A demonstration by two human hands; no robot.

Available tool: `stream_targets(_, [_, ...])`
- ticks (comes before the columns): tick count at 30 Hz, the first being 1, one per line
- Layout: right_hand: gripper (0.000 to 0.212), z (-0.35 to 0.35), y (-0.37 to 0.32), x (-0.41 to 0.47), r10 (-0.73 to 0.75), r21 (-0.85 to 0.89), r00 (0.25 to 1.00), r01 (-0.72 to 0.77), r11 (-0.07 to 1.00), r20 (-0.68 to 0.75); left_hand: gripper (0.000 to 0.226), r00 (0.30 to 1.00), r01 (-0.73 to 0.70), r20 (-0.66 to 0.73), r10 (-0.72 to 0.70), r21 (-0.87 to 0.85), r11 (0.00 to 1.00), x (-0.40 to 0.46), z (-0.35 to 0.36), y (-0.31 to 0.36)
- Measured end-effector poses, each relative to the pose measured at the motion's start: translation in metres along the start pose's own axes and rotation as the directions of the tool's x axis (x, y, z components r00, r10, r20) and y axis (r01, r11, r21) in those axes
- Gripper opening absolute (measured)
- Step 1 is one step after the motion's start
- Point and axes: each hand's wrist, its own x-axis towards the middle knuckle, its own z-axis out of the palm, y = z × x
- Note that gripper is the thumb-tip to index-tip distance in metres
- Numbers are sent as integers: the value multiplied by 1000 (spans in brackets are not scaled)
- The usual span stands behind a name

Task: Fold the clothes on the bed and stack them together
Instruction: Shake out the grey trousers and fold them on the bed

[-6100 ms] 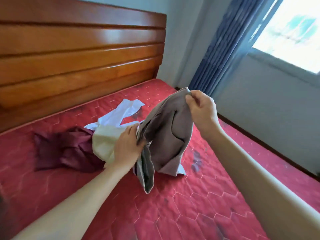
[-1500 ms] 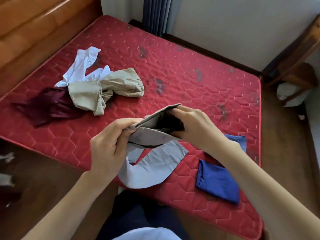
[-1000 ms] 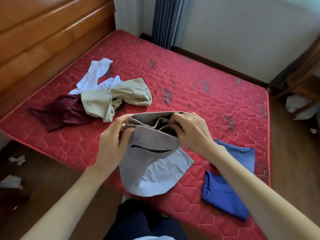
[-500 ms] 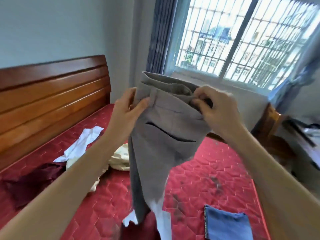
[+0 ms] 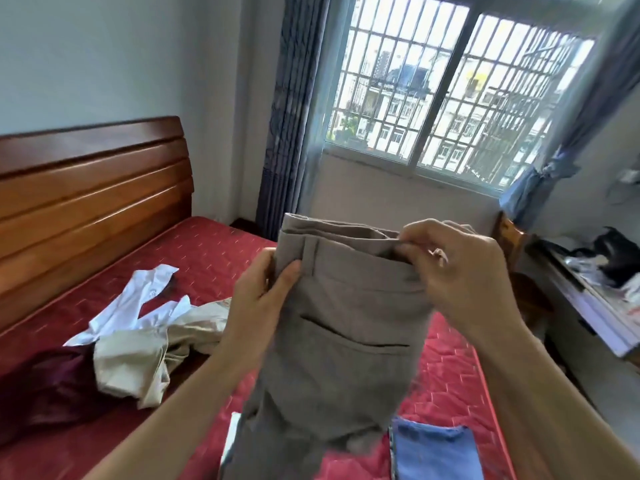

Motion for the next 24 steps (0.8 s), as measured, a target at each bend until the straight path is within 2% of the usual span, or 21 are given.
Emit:
stream_targets(1, [3,2,1,-5,-10,-3,1000,10,1000,-8,9,1000,-29,-1,29,8,1000,2,0,2])
stream_targets(4, [8,22,7,-29,63,-70,981,-50,996,182,3,995,-95,47,88,170,981,-2,9,5])
stream_targets(7, [10,27,12,-31,112,-82,978,-99,992,178,9,991,-128,5,131,268,955,-15,20,3])
stream_targets(9, [9,25,14,-24,144,-88,977,-131,987,157,9,988,-135,-42,152,270,953,-18,23,2])
stream_targets(14, [6,12,15,-17,212,-81,939,-197,977,272,11,975,-95,-174,136,226,969,-12,26,2])
stream_targets(16, [5,7,18,-18,229,-122,916,-199,972,329,11,973,-94,-188,135,212,973,-11,27,2])
stream_targets(18, [2,7,20,-22,201,-155,926,-158,975,321,11,973,-96,-186,136,211,973,-13,28,2])
stream_targets(20, [16,11,15,-27,85,-53,963,-73,996,255,11,973,-83,-193,122,199,976,-13,30,2])
stream_targets(21, [29,13,10,-28,36,17,962,-43,999,272,12,974,-81,-191,120,197,977,-13,31,3])
stream_targets(23, [63,20,-1,-26,-22,46,917,4,999,398,12,979,-99,-159,131,196,976,-13,35,7])
stream_targets(24, [71,26,-4,-24,-44,11,893,44,999,448,12,980,-118,-137,147,196,973,-12,37,9])
